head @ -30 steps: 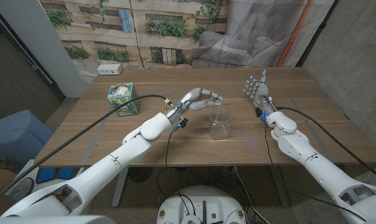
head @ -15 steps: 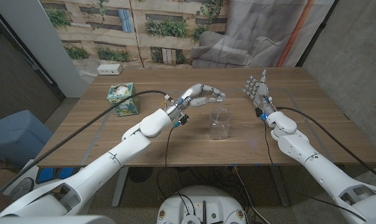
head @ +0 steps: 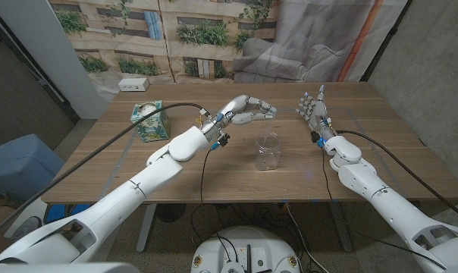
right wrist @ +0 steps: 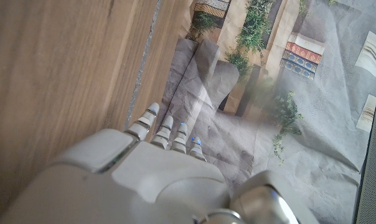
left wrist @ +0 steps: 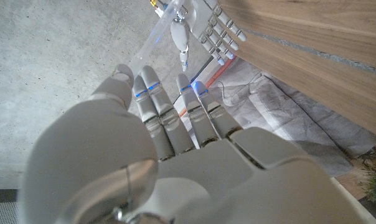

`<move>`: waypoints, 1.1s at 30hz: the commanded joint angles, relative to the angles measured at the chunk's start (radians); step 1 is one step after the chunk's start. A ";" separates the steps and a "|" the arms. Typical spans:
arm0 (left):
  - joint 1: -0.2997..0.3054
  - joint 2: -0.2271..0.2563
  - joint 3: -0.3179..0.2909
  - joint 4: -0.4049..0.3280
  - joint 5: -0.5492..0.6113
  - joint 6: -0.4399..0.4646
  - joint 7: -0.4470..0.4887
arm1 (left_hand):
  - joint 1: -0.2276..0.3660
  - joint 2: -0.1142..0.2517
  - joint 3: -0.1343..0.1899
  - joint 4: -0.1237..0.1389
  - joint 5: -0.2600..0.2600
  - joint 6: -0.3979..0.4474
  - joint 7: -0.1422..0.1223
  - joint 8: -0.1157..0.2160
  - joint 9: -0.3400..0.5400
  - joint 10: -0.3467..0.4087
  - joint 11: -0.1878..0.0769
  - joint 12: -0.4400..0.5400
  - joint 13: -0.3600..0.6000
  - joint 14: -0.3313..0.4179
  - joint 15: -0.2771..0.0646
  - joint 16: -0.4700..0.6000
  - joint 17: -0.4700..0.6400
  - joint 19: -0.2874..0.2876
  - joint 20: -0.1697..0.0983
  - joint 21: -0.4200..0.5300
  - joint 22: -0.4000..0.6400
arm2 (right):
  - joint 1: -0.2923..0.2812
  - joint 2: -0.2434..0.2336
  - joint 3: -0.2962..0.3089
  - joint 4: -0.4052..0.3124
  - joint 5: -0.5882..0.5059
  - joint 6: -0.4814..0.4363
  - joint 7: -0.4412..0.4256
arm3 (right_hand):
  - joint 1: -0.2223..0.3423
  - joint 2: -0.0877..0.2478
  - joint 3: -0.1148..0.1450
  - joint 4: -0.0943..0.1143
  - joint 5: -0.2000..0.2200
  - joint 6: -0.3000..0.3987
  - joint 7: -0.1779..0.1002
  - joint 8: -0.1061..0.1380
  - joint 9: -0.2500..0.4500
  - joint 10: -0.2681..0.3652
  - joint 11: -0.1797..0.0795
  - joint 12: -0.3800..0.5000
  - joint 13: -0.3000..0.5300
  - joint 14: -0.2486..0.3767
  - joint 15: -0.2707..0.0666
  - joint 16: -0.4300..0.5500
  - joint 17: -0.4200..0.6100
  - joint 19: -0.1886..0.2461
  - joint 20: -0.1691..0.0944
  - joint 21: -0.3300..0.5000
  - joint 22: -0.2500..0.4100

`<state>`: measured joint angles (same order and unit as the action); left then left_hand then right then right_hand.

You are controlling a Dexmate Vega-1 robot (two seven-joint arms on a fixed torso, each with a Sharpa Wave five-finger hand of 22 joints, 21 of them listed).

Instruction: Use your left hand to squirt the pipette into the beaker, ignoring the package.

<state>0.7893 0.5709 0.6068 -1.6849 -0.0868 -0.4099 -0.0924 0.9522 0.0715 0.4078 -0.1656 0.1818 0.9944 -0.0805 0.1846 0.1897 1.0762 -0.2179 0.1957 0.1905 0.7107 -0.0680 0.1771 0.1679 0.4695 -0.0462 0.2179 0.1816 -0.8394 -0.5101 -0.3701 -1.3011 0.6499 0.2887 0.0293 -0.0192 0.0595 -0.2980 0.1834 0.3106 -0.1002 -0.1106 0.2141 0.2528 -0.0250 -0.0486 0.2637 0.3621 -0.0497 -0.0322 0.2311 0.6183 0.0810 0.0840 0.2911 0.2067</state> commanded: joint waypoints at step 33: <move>-0.059 0.101 -0.104 -0.206 0.034 0.129 -0.001 | -0.021 -0.001 0.015 -0.002 0.003 -0.010 0.007 0.002 0.002 -0.011 0.001 0.004 0.002 -0.006 -0.138 -0.004 -0.001 0.008 0.011 0.000 0.002 | 0.000 0.000 0.000 0.000 0.000 0.000 0.000 | 0.000 0.059 -0.008 -0.001 0.004 0.001 -0.009 0.003 0.002 0.005 -0.002 0.004 0.002 -0.010 -0.080 0.005 0.004 0.007 0.002 -0.003 0.005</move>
<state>0.7403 0.6647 0.5346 -1.8793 -0.0613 -0.2917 -0.1229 0.9404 0.0677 0.4159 -0.1654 0.1817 0.9886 -0.0748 0.1847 0.1896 1.0709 -0.2126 0.1958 0.1904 0.7092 -0.0664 0.1771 0.1659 0.4732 -0.0425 0.2179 0.1818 -0.8398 -0.5102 -0.3701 -1.3011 0.6499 0.2889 0.0290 -0.0192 0.0595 -0.2980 0.1834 0.3106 -0.1002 -0.1106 0.2141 0.2528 -0.0176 -0.0447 0.2634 0.3622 -0.0497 -0.0322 0.2311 0.6183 0.0810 0.0840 0.2911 0.2067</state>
